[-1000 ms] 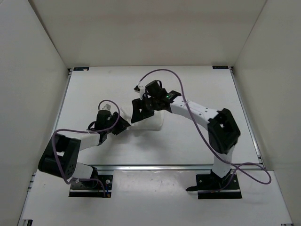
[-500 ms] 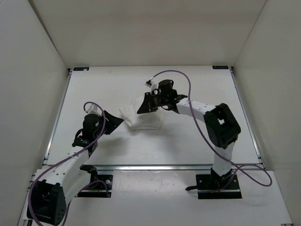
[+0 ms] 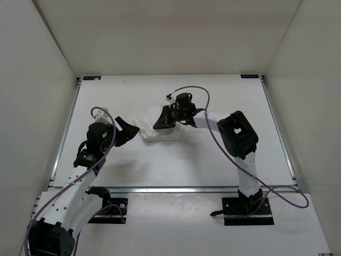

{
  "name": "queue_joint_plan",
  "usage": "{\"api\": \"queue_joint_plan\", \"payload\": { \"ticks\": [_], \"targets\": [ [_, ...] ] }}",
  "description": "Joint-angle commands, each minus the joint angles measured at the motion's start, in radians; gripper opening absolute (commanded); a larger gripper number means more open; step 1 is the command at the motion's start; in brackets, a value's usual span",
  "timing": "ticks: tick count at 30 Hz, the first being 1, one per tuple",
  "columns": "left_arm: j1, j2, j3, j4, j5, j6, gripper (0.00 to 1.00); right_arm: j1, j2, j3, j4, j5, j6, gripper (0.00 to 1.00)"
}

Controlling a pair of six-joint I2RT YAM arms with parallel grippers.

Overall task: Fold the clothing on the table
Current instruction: Fold the skirt

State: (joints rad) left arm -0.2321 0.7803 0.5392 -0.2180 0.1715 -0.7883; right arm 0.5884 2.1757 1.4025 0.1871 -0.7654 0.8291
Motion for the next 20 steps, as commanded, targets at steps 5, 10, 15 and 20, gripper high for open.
{"api": "queue_joint_plan", "payload": {
  "ticks": [5, 10, 15, 20],
  "targets": [
    [0.036, 0.042, 0.191, -0.126, 0.1, 0.208, 0.99, -0.047, -0.534, -0.146, -0.286, 0.2, -0.273, 0.21],
    [0.014, 0.131, 0.203, -0.136, 0.181, 0.29, 0.99, -0.13, -0.723, -0.314, -0.382, 0.261, -0.366, 0.29],
    [-0.022, 0.238, 0.237, -0.222, 0.169, 0.369, 0.99, -0.203, -0.818, -0.462, -0.383, 0.268, -0.401, 0.33],
    [0.003, 0.286, 0.203, -0.26, 0.178, 0.389, 0.99, -0.193, -0.769, -0.38, -0.442, 0.305, -0.453, 0.39]
  ]
}}
